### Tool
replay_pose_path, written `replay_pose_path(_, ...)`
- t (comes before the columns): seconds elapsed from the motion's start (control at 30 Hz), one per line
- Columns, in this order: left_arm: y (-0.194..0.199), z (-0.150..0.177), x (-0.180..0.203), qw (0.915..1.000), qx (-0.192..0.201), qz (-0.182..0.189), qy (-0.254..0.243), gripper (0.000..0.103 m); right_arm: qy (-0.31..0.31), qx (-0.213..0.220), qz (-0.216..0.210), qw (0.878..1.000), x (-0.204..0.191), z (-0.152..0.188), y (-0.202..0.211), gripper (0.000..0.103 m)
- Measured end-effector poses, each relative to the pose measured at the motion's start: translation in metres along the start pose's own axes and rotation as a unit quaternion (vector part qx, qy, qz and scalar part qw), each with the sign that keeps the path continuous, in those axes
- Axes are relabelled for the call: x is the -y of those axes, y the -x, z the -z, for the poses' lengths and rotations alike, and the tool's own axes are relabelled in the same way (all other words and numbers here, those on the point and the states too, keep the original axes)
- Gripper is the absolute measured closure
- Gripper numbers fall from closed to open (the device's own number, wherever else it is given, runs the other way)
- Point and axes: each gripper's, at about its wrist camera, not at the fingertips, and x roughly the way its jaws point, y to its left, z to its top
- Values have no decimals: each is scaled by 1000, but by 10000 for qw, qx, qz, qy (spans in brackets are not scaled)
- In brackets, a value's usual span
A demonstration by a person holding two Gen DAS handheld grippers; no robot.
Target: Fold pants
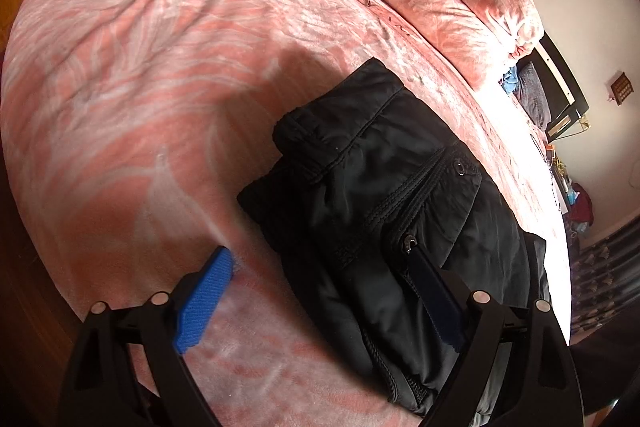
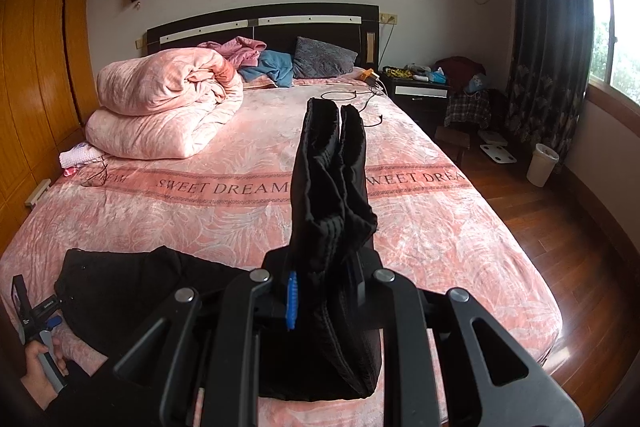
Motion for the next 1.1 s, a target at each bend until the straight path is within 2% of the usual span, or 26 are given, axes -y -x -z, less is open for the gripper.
replay_pose_path(0.6,-2,-1,-5,9999,-53,155,54,11,530,-190,-95,9984,-45,4,-19,86)
replay_pose_path(1.1,-1,-1,-10,9994,-80,309,106,11,1102,-344,27,9933,-90,15,-34,86)
